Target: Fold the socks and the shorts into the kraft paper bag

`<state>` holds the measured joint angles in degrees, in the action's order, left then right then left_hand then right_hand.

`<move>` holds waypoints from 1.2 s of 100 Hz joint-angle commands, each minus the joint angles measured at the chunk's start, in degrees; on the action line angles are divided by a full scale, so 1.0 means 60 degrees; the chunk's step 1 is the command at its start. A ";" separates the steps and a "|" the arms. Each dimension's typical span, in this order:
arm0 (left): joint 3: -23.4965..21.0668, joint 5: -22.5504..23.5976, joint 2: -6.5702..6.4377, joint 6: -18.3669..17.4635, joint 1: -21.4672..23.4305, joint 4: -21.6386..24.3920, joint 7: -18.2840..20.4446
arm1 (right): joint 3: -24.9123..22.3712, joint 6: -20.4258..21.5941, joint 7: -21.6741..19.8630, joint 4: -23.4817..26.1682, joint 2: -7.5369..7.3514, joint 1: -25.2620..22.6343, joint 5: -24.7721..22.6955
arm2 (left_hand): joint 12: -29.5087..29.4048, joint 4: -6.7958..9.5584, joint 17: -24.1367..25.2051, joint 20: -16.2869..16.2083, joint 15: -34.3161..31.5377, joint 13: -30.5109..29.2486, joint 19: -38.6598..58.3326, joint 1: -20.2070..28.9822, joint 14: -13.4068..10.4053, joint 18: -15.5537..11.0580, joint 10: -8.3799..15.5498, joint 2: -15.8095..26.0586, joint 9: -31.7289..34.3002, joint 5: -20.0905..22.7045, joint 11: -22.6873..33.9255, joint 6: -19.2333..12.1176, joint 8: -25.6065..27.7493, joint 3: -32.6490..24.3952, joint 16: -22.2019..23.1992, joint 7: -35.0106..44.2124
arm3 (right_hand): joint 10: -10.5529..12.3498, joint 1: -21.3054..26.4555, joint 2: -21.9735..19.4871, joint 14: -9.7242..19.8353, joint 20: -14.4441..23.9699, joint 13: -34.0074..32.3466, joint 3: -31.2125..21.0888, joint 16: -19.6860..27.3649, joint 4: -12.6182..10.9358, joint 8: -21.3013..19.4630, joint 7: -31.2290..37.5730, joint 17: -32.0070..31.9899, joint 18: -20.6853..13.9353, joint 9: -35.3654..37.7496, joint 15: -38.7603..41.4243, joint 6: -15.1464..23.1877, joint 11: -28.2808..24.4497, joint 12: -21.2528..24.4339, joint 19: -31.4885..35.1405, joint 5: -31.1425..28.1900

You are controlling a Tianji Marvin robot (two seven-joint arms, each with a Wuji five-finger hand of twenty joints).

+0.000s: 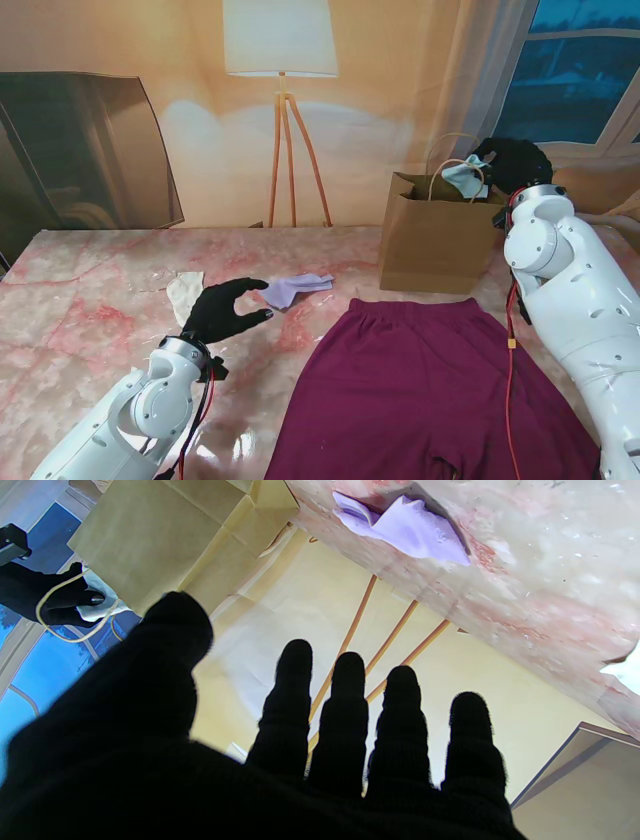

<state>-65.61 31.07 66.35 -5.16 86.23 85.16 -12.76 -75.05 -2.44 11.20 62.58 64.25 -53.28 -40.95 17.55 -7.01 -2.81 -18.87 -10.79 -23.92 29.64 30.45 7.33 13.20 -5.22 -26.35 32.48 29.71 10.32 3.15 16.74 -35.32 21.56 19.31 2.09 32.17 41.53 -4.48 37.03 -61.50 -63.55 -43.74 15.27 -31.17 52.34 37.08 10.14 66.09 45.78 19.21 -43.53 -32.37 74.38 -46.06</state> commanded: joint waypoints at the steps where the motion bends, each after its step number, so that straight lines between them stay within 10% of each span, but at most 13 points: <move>1: -0.0015 -0.0034 -0.0011 -0.0002 0.0048 0.0008 0.0049 | 0.0070 0.0098 -0.0079 -0.0061 -0.0015 0.0008 -0.0113 | -0.0134 0.0374 0.0135 -0.0032 0.0219 0.0252 -0.0052 -0.0178 -0.0294 0.0007 0.0087 0.0214 -0.0378 -0.0001 -0.0188 -0.0084 0.0012 0.0161 -0.0090 -0.0287 | 0.0198 0.0266 -0.0462 0.0215 0.0374 0.0179 0.0104 0.0053 0.0156 -0.0129 0.0532 -0.0112 -0.0041 0.0042 0.0024 0.0716 0.0073 0.0071 0.0026 -0.0373; 75: -0.0031 -0.0033 -0.0026 -0.0027 0.0012 -0.0005 0.0120 | 0.0458 0.0378 -0.0567 -0.0228 -0.0214 0.0164 -0.0719 | -0.0133 0.0361 0.0122 -0.0075 0.0223 0.0237 -0.0076 -0.0161 -0.0341 0.0055 0.0090 0.0139 -0.0376 0.0005 -0.0182 -0.0092 0.0017 0.0090 -0.0094 -0.0268 | 0.0366 -0.0531 0.0412 0.0335 0.0280 0.1265 0.0617 0.0437 0.0398 0.1240 -0.0015 -0.0907 -0.0017 -0.1226 -0.1198 -0.0150 0.0667 0.0218 -0.0653 0.0673; 96: -0.0054 -0.0010 -0.0028 -0.0003 0.0023 0.0005 0.0114 | 0.0426 0.0281 -0.0860 -0.0022 -0.0253 0.0099 -0.0752 | -0.0135 0.0353 0.0127 -0.0077 0.0228 0.0248 -0.0092 -0.0160 -0.0329 0.0055 0.0101 0.0130 -0.0386 0.0023 -0.0184 -0.0073 0.0023 0.0063 -0.0097 -0.0248 | 0.0417 -0.1425 0.0276 0.0367 0.0522 0.2003 0.0394 0.0729 -0.1070 0.0375 -0.2254 -0.1300 -0.0058 -0.2306 -0.2130 -0.0969 0.1156 0.0806 -0.1038 0.0845; 120: -0.0049 0.0015 -0.0025 -0.0021 -0.0006 -0.0013 0.0083 | 0.0311 0.0269 -0.1067 0.0157 -0.0294 0.0023 -0.0811 | -0.0134 0.0344 0.0123 -0.0081 0.0227 0.0255 -0.0104 -0.0170 -0.0330 0.0050 0.0100 0.0112 -0.0387 0.0018 -0.0178 -0.0071 0.0021 0.0039 -0.0097 -0.0245 | 0.0413 -0.1588 0.0236 0.0435 0.0482 0.2583 0.0599 0.0945 -0.1080 0.0459 -0.2922 -0.1652 -0.0082 -0.3127 -0.2698 -0.1231 0.1757 0.1186 -0.1414 0.1424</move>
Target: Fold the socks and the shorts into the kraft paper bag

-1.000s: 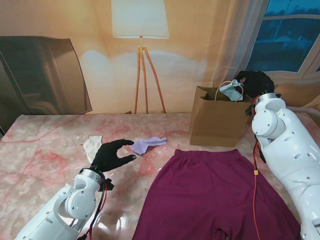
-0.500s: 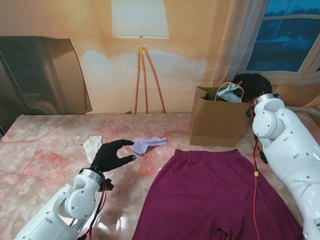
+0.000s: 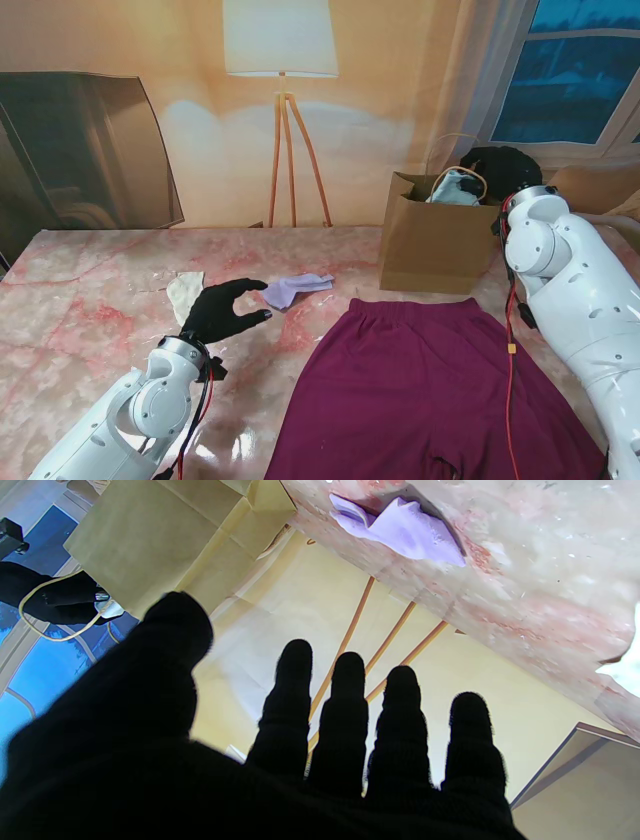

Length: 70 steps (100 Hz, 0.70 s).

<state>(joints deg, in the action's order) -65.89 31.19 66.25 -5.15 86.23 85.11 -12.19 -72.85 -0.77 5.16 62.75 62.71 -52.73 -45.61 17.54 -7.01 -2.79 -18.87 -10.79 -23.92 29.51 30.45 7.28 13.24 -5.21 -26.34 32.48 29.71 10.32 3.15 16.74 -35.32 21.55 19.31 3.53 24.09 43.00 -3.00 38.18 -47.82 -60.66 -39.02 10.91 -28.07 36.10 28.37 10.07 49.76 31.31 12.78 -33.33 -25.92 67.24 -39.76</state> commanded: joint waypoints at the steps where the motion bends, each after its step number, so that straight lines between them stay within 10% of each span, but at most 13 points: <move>1: -0.0002 -0.0003 -0.0008 -0.0024 -0.0008 -0.0006 -0.0014 | -0.0066 -0.0012 -0.0072 0.0143 -0.0040 -0.0077 -0.0035 | -0.0133 0.0343 0.0120 -0.0081 0.0224 0.0252 -0.0082 -0.0174 -0.0329 0.0042 0.0097 0.0113 -0.0389 0.0020 -0.0179 -0.0075 0.0021 0.0039 -0.0094 -0.0243 | 0.0175 -0.0247 -0.0006 0.0190 0.0286 0.0325 0.0127 0.0166 -0.0353 -0.0053 -0.0231 -0.0217 -0.0073 -0.0434 -0.0304 -0.0166 0.0073 0.0122 -0.0241 0.0398; 70: -0.0057 0.0083 -0.0040 -0.0005 -0.0031 0.0076 0.0077 | -0.1021 -0.0223 -0.0207 0.1342 -0.0129 -0.1007 -0.0496 | -0.0133 0.0319 0.0103 -0.0087 0.0216 0.0239 -0.0076 -0.0151 -0.0317 0.0027 0.0085 0.0072 -0.0376 0.0015 -0.0165 -0.0047 0.0014 -0.0057 -0.0095 -0.0229 | 0.0028 -0.0703 -0.0823 0.0208 0.0157 0.1177 0.0574 0.0574 -0.0433 0.0284 -0.0668 -0.0814 -0.0168 -0.1602 -0.1098 -0.0571 0.0633 0.0785 -0.1292 0.0930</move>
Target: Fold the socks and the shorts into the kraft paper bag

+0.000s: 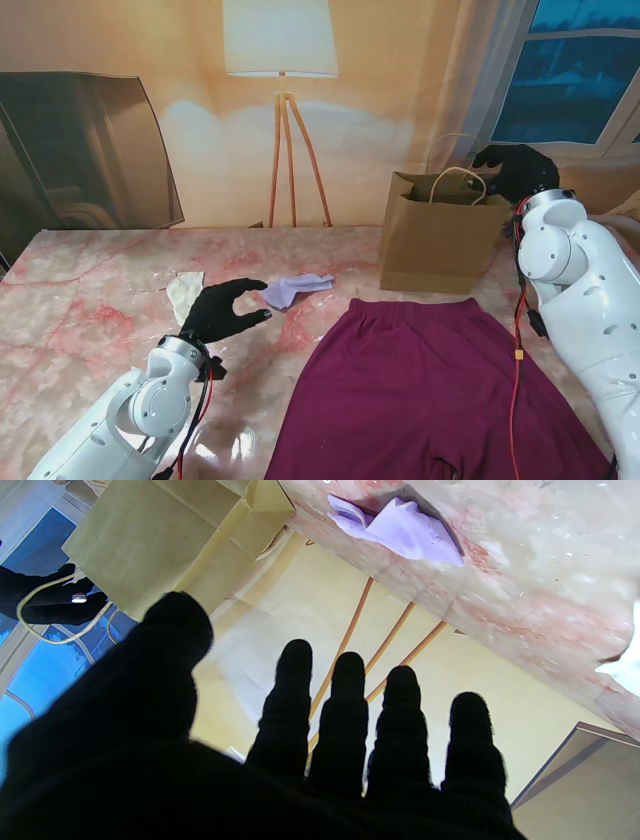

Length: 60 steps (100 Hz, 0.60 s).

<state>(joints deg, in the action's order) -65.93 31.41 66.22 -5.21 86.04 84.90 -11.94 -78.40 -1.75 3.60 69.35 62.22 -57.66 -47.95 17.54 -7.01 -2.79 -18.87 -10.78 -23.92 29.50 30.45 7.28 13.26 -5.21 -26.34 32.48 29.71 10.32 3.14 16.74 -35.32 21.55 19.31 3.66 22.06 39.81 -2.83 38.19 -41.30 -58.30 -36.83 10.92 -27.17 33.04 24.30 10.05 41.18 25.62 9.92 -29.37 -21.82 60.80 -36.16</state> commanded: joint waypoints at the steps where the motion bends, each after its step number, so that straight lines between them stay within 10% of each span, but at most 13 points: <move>1: -0.0056 0.0049 -0.0035 0.0008 0.0003 0.0119 0.0038 | -0.0136 -0.0066 0.0048 0.0291 -0.0048 -0.0220 -0.0111 | -0.0132 0.0319 0.0102 -0.0087 0.0215 0.0241 -0.0073 -0.0149 -0.0313 0.0025 0.0100 0.0067 -0.0371 0.0022 -0.0162 -0.0042 0.0014 -0.0057 -0.0095 -0.0227 | 0.0006 -0.0368 -0.0313 0.0182 0.0152 0.0084 0.0181 0.0209 -0.0439 0.0135 -0.0159 -0.0134 -0.0166 -0.0170 -0.0150 -0.0094 -0.0029 0.0103 -0.0230 0.0333; 60: -0.0072 0.0137 -0.0029 -0.0008 0.0086 0.0386 -0.0046 | -0.2251 0.0028 0.0286 0.3431 0.0064 -0.3319 -0.0023 | -0.0134 0.0365 0.0091 -0.0101 0.0205 0.0221 -0.0041 -0.0251 -0.0297 0.0022 0.0083 0.0303 -0.0371 -0.0003 -0.0176 -0.0050 0.0001 0.0092 -0.0089 -0.0258 | -0.0022 -0.0646 -0.1163 0.0240 -0.0909 -0.0285 -0.0105 0.1436 -0.0765 0.0217 -0.0254 -0.0133 -0.0471 0.0363 -0.1396 -0.0070 0.0689 0.0824 -0.1219 0.0158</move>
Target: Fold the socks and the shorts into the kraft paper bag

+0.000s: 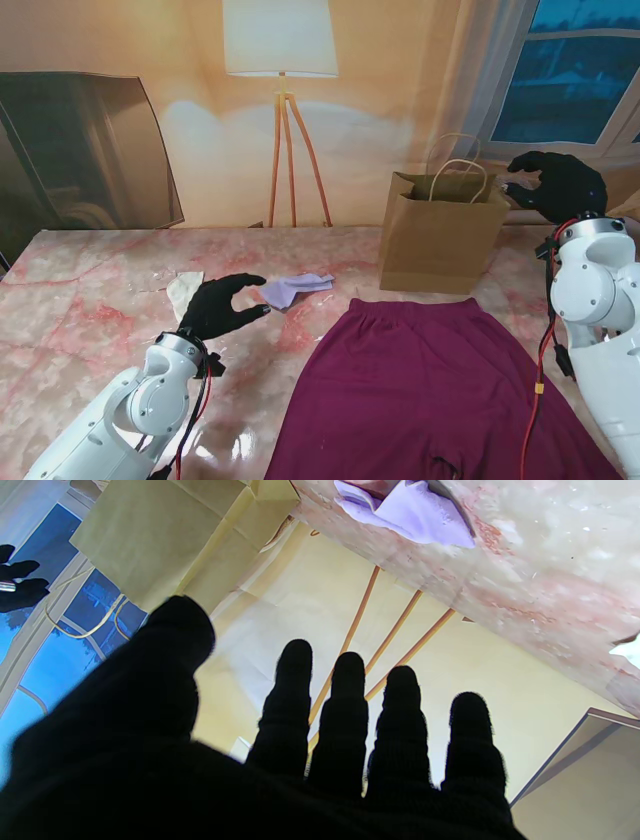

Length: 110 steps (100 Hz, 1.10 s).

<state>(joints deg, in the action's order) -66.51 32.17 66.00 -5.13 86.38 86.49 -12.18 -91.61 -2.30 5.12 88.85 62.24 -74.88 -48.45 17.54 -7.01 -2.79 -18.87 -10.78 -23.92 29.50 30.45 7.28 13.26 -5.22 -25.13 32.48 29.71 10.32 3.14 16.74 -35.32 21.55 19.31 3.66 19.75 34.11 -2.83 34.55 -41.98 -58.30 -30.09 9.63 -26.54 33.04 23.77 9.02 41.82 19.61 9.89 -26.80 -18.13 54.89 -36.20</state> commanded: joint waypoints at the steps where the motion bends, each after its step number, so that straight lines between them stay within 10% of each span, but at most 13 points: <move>1: 0.0025 0.0012 0.0006 -0.0022 0.0029 0.0128 -0.0002 | -0.0075 0.0141 0.0034 0.0241 0.0065 -0.0524 0.0075 | -0.0134 0.0365 0.0089 -0.0101 0.0207 0.0227 -0.0040 -0.0252 -0.0303 0.0021 0.0082 0.0100 -0.0373 -0.0009 -0.0177 -0.0054 0.0000 0.0096 -0.0090 -0.0262 | -0.0011 -0.0279 -0.0229 0.0245 -0.0358 -0.0191 -0.0108 0.0384 -0.0560 0.0120 -0.0264 -0.0036 -0.0311 0.0287 -0.0458 -0.0057 0.0317 0.0270 -0.0266 0.0160; 51: -0.0149 0.0214 -0.0059 0.0133 0.0169 0.0612 0.0196 | 0.0180 0.1163 0.1147 0.1636 0.0480 -0.3333 0.1644 | -0.0137 0.0421 0.0046 -0.0116 0.0192 0.0194 0.0039 -0.0243 -0.0296 -0.0060 0.0113 0.0259 -0.0383 -0.0064 -0.0176 -0.0049 -0.0025 0.0158 -0.0081 -0.0321 | -0.0121 -0.0489 -0.0477 0.0385 -0.1682 -0.0260 0.0038 0.1378 -0.0679 0.0276 -0.0507 0.0158 -0.0946 0.0513 -0.1187 -0.0071 0.1055 0.0832 -0.1037 0.0224; 110: -0.1360 0.0575 -0.0304 0.0726 -0.0526 -0.0037 0.1250 | 0.1598 0.1566 0.1293 0.1007 0.0520 -0.3592 0.2075 | -0.0157 0.0857 -0.0304 -0.0207 0.0049 -0.0080 0.0633 -0.0184 -0.0378 -0.0242 0.0232 0.1322 -0.0367 -0.0153 -0.0120 -0.0178 -0.0069 -0.0118 -0.0020 -0.0396 | -0.0163 -0.0660 -0.0658 0.0240 -0.1905 0.0115 0.0423 0.1407 -0.0676 0.0424 -0.0636 -0.0260 -0.0542 0.0339 -0.1174 -0.0063 0.1246 0.0892 -0.0982 0.0334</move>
<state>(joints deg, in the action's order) -73.77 35.96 65.03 -1.38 85.20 87.48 -5.06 -82.64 6.79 13.03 94.79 65.06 -96.39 -35.63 17.01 -4.70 -4.52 -18.89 -10.78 -23.99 32.28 28.96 7.26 12.59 -5.22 -19.09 31.05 28.84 10.12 3.09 16.30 -34.60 21.55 18.00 3.01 16.88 30.98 -2.30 23.57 -43.09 -57.02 -22.06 8.47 -24.46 30.09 23.07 5.64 44.16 13.37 9.81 -19.21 -13.02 48.49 -36.22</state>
